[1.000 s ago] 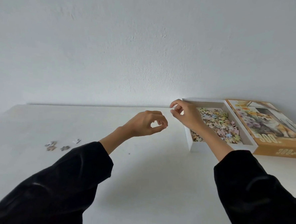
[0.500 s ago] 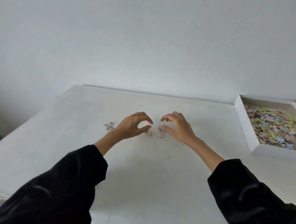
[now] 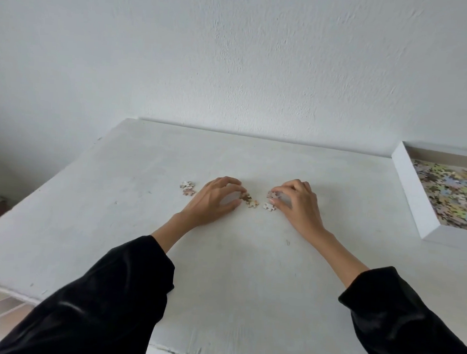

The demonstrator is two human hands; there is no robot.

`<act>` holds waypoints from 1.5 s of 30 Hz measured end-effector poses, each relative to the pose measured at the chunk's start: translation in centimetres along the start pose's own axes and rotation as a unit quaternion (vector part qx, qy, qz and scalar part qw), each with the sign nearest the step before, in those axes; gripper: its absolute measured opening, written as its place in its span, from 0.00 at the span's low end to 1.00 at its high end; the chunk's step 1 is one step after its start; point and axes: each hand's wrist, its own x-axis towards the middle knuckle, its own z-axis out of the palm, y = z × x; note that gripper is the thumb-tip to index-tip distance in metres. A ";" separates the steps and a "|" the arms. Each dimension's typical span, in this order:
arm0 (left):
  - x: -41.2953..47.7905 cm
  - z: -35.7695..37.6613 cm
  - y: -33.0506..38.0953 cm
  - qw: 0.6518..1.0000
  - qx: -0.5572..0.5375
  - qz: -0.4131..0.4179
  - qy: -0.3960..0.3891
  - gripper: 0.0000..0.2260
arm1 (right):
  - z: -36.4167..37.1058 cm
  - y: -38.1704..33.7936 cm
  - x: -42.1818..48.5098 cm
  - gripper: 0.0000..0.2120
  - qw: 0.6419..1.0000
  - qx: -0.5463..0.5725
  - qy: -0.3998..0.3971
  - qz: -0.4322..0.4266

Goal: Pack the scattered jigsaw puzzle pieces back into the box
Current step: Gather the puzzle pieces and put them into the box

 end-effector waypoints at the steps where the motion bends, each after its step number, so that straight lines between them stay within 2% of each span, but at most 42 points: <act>1: 0.0 0.0 -0.1 1.000 -0.002 0.001 0.001 0.18 | -0.1 0.1 0.0 0.11 1.000 0.010 0.004 0.003; 7: 0.4 0.1 0.4 1.000 -0.007 -0.025 0.018 0.20 | -0.3 0.0 -0.2 0.10 0.998 0.058 0.023 -0.004; 11: 0.3 0.3 0.3 1.000 0.027 -0.013 0.000 0.19 | -0.7 -0.5 -0.6 0.08 0.995 0.076 0.057 -0.024; 15: 0.2 0.2 0.3 0.999 0.040 0.002 -0.001 0.17 | -0.9 -0.9 -0.6 0.07 0.995 0.094 0.032 -0.019; 21: 0.1 -0.3 1.0 0.999 -0.021 0.013 0.023 0.11 | -0.8 -0.8 -0.7 0.10 0.995 0.099 0.018 -0.017; 25: 0.1 -0.2 1.3 0.996 -0.067 -0.024 0.055 0.04 | -0.7 -0.8 -0.6 0.07 0.993 0.115 0.012 -0.019; 29: -0.1 -0.1 1.9 0.988 -0.080 -0.066 0.111 0.02 | -0.6 -0.5 -0.7 0.06 0.994 0.112 0.003 -0.013; 33: -0.3 -0.2 2.7 0.986 -0.025 -0.054 0.158 0.11 | -1.0 -0.7 -0.9 0.03 0.993 0.107 -0.037 -0.029; 36: -0.5 -0.5 3.3 0.986 -0.046 -0.042 0.153 0.11 | -1.1 -0.5 -1.2 0.14 0.992 0.095 -0.073 -0.045; 38: -0.4 -0.4 3.6 0.989 -0.052 -0.030 0.136 0.10 | -1.0 -0.3 -1.2 0.17 0.991 0.100 -0.076 -0.042; 45: 0.1 0.4 3.5 0.996 0.045 0.016 0.079 0.15 | -0.9 -0.1 -0.8 0.07 0.988 0.148 -0.048 -0.016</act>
